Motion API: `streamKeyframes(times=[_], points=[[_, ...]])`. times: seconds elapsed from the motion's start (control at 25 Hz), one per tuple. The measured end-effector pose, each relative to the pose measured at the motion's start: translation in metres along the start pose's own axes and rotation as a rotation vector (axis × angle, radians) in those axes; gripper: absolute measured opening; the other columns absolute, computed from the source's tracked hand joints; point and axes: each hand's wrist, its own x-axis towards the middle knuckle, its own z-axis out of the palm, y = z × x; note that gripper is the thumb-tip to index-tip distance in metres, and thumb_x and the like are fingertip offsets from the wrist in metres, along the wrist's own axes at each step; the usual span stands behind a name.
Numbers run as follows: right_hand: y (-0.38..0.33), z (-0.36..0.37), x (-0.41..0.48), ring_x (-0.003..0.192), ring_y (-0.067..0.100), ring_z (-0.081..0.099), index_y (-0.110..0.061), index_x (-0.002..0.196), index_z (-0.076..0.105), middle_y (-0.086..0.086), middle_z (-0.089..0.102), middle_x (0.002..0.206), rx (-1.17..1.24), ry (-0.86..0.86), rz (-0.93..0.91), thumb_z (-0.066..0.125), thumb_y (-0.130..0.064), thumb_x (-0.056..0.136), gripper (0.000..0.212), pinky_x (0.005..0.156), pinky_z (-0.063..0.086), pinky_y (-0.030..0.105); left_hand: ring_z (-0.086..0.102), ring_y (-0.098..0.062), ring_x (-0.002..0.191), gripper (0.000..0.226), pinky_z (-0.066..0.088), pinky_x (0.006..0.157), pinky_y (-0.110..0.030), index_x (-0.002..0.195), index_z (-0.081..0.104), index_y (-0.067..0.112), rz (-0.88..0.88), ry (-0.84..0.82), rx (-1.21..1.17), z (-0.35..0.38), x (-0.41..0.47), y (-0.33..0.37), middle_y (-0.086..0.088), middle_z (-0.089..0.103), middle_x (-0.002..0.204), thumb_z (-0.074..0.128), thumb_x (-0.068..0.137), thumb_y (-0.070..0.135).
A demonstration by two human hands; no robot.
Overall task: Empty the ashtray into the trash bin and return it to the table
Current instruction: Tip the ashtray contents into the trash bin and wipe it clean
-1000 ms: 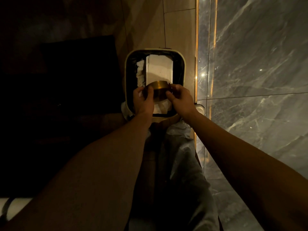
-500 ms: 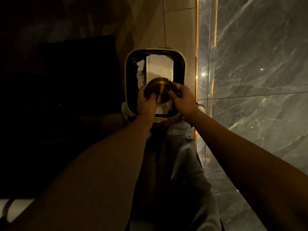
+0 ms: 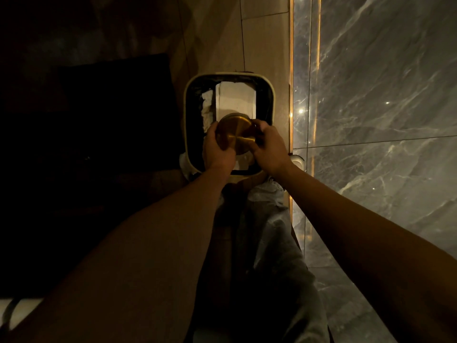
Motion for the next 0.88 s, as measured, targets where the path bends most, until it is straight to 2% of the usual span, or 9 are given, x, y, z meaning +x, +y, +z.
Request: streamKeyframes(times=[0.16, 0.28, 0.4, 0.56, 0.8, 0.88], points=[[-0.002, -0.002, 0.000, 0.119, 0.030, 0.052, -0.012, 0.140, 0.041, 0.018, 0.045, 0.130, -0.045, -0.010, -0.049, 0.066, -0.019, 0.088, 0.058, 0.102, 0.047, 0.043, 0.042, -0.028, 0.134, 0.078, 0.038, 0.112, -0.046, 0.146, 0.035, 0.029, -0.009, -0.002, 0.016, 0.002, 0.001, -0.004, -0.009, 0.041, 0.147, 0.069, 0.078, 0.007], [-0.001, -0.002, 0.000, 0.121, 0.032, 0.050, -0.010, 0.141, 0.040, 0.019, 0.045, 0.133, -0.052, -0.027, -0.085, 0.068, -0.012, 0.085, 0.063, 0.101, 0.048, 0.046, 0.036, -0.028, 0.138, 0.088, 0.033, 0.114, -0.036, 0.149, 0.029, 0.022, 0.025, -0.039, 0.134, -0.002, 0.000, -0.001, -0.010, 0.031, 0.152, 0.077, 0.075, 0.011], [0.002, -0.003, -0.001, 0.119, 0.033, 0.051, -0.010, 0.140, 0.040, 0.019, 0.046, 0.130, -0.043, -0.008, -0.101, 0.068, -0.009, 0.084, 0.063, 0.100, 0.048, 0.049, 0.036, -0.030, 0.138, 0.101, 0.034, 0.112, -0.039, 0.150, 0.026, 0.021, 0.121, -0.040, 0.227, -0.005, -0.002, -0.003, -0.011, 0.029, 0.152, 0.084, 0.068, 0.018], [0.000, -0.011, -0.001, 0.122, 0.034, 0.049, -0.009, 0.143, 0.037, 0.020, 0.043, 0.133, -0.026, -0.006, -0.077, 0.069, -0.009, 0.083, 0.069, 0.103, 0.047, 0.045, 0.037, -0.034, 0.135, 0.109, 0.038, 0.108, -0.048, 0.150, 0.028, 0.019, 0.239, -0.030, 0.284, -0.007, -0.005, -0.008, -0.015, 0.030, 0.148, 0.089, 0.060, 0.024], [-0.009, -0.027, -0.003, 0.121, 0.029, 0.046, -0.011, 0.141, 0.042, 0.019, 0.044, 0.130, -0.027, -0.075, -0.132, 0.071, -0.006, 0.081, 0.067, 0.100, 0.045, 0.035, 0.043, -0.032, 0.126, 0.114, 0.044, 0.101, -0.043, 0.150, 0.027, 0.023, 0.352, -0.027, 0.378, -0.012, -0.009, -0.006, -0.016, 0.031, 0.139, 0.091, 0.056, 0.033], [-0.010, -0.034, -0.004, 0.116, 0.025, 0.046, -0.013, 0.141, 0.042, 0.016, 0.044, 0.129, -0.050, -0.089, -0.123, 0.070, -0.005, 0.082, 0.066, 0.101, 0.047, 0.038, 0.042, -0.032, 0.127, 0.111, 0.045, 0.099, -0.043, 0.146, 0.031, 0.019, 0.401, -0.017, 0.435, -0.013, -0.011, -0.003, -0.016, 0.031, 0.139, 0.090, 0.055, 0.037]])
